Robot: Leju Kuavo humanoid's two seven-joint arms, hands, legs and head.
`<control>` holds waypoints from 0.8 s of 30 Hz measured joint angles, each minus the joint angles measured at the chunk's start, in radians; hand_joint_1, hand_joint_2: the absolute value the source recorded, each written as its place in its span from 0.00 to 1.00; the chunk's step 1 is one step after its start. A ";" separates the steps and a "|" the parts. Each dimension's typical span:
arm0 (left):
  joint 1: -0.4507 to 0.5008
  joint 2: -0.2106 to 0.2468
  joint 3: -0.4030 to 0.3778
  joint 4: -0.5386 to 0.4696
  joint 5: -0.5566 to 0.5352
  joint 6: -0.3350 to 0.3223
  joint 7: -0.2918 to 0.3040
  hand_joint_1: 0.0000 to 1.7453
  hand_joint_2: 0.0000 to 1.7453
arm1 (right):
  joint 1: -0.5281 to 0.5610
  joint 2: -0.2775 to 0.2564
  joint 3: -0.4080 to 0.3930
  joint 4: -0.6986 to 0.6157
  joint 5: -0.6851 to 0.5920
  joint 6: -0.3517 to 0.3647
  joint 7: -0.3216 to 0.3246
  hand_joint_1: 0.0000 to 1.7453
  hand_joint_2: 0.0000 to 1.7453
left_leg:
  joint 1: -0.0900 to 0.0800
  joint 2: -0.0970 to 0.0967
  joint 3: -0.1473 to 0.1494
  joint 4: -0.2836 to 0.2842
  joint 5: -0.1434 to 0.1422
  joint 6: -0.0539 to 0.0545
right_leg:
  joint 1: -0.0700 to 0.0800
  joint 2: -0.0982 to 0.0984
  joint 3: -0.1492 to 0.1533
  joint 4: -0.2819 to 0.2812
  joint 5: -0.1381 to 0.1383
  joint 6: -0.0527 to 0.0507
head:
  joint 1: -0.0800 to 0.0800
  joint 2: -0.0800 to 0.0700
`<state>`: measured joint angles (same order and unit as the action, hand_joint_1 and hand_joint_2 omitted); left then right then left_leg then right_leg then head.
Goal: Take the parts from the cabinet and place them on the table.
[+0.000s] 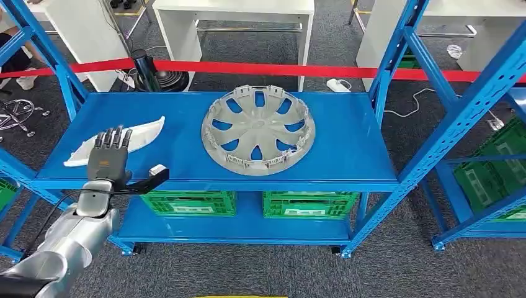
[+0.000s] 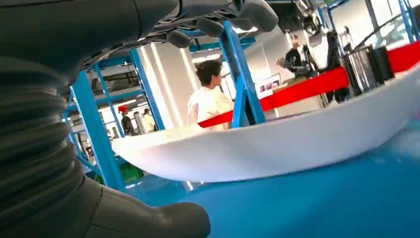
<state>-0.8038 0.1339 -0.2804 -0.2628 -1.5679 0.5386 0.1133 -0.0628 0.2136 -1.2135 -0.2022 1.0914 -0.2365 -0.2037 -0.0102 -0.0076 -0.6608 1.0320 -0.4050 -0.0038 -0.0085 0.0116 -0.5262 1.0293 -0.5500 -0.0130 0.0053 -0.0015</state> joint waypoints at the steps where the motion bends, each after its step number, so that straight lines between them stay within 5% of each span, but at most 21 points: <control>1: -0.001 -0.002 0.000 0.000 0.000 -0.003 0.000 0.17 1.00 | 0.000 0.000 0.000 0.000 0.000 0.000 0.000 0.00 0.00 | 0.000 0.000 0.000 0.000 0.000 0.000 | 0.000 0.000 0.000 0.000 0.000 0.000 | 0.000 0.000; 2: -0.003 -0.003 -0.001 0.001 0.000 -0.005 0.000 0.85 1.00 | 0.000 0.000 0.000 0.000 0.000 0.000 0.000 0.00 0.00 | 0.000 0.000 0.000 0.000 0.000 0.000 | 0.000 0.000 0.000 0.000 0.000 0.000 | 0.000 0.000; 3: -0.004 -0.005 -0.002 0.003 0.000 -0.006 0.000 1.00 1.00 | 0.000 0.000 0.000 0.000 0.000 0.000 0.000 0.00 0.00 | 0.000 0.000 0.000 0.000 0.000 0.000 | 0.000 0.000 0.000 0.000 0.000 0.000 | 0.000 0.000; 24: -0.021 -0.045 -0.015 0.016 0.003 -0.064 -0.017 1.00 1.00 | 0.013 0.000 -0.002 0.000 -0.003 -0.035 -0.011 0.00 0.00 | 0.000 0.000 0.000 0.000 0.000 0.000 | -0.002 0.000 0.000 0.000 0.000 0.000 | 0.000 0.000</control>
<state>-0.8246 0.0885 -0.2956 -0.2464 -1.5644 0.4749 0.0961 -0.0498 0.2132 -1.2154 -0.2022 1.0880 -0.2716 -0.2148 -0.0102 -0.0075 -0.6607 1.0321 -0.4050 -0.0038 -0.0100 0.0116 -0.5260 1.0293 -0.5501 -0.0130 0.0053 -0.0019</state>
